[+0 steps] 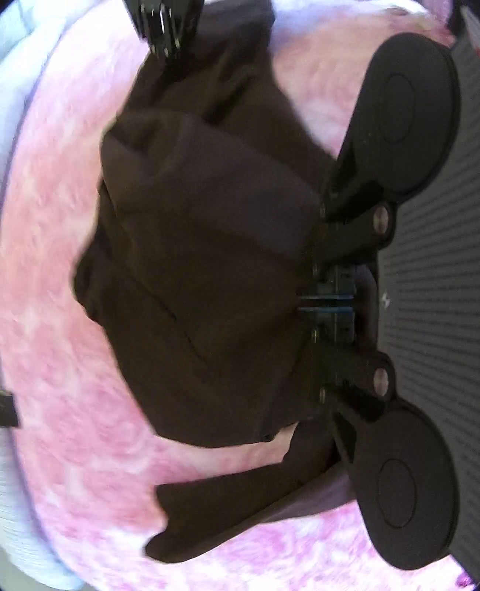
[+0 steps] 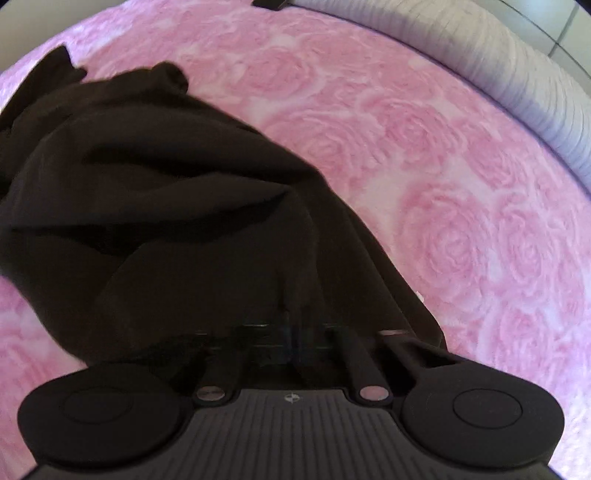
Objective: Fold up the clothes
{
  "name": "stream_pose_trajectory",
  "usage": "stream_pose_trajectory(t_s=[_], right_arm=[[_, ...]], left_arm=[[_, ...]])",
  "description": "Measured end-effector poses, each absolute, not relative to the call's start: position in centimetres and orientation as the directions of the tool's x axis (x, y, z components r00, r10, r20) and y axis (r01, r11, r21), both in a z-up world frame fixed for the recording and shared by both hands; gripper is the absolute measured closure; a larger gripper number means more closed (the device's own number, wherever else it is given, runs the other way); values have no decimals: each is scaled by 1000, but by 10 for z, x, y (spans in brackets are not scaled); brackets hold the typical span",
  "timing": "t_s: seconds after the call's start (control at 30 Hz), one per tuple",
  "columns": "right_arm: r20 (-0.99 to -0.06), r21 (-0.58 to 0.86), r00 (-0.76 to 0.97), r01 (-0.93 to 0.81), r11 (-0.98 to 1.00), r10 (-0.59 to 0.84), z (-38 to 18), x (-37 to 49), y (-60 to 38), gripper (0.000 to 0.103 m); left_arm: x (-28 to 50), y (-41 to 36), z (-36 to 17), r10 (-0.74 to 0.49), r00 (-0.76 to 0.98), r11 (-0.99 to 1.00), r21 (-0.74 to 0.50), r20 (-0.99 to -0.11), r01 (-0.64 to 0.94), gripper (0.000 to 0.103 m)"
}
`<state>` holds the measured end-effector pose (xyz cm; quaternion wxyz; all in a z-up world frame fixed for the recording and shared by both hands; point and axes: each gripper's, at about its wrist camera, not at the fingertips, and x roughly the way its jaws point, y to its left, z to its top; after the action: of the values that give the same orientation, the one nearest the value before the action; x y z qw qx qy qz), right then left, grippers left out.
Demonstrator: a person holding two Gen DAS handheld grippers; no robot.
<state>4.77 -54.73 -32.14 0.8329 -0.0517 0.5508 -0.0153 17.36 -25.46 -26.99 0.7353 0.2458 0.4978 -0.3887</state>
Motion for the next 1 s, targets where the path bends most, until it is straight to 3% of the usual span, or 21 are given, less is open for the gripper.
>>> stream_pose_trajectory(t_s=[0.23,0.3,0.37,0.43,0.47,0.53,0.67,0.77,0.8,0.87,0.9,0.97,1.0], right_arm=[[-950,-96,306,-86,992,-65,-284,15,-515,98],[-940,-90,335,-79,993,-58,-265,15,-505,86],[-914,-53,406,-79,995,-17,-243,25,-493,82],[-882,9,467,-109,994,59,-227,47,-478,62],[-863,38,496,-126,991,97,-219,58,-471,41],[-832,110,522,-176,978,188,-217,89,-451,32],[-824,95,519,-270,958,227,-245,156,-413,32],[-870,96,442,-281,955,218,-282,197,-400,34],[-885,111,409,-279,954,222,-295,208,-397,60],[-882,128,404,-288,949,242,-287,202,-396,94],[-875,135,412,-295,946,253,-278,194,-397,94],[-861,148,427,-308,940,276,-259,179,-397,94],[-854,154,434,-315,936,287,-249,172,-397,94]], left_arm=[[124,-220,-214,-461,108,477,-144,-881,867,103],[106,-217,-214,-470,50,436,-183,-881,881,103],[85,-211,-220,-469,-20,386,-225,-883,895,103],[65,-201,-230,-457,-72,354,-255,-887,900,103],[57,-195,-235,-447,-82,348,-257,-891,902,103],[52,-183,-241,-444,-65,373,-250,-894,893,103],[63,-159,-250,-448,11,481,-231,-894,846,103],[81,-143,-257,-441,72,564,-214,-895,798,100],[87,-138,-257,-436,93,590,-206,-895,781,92],[102,-130,-254,-430,131,640,-199,-893,742,73],[109,-126,-249,-431,158,667,-197,-888,719,63],[123,-121,-236,-446,193,709,-213,-874,673,60],[131,-119,-229,-453,210,728,-224,-867,647,53]])
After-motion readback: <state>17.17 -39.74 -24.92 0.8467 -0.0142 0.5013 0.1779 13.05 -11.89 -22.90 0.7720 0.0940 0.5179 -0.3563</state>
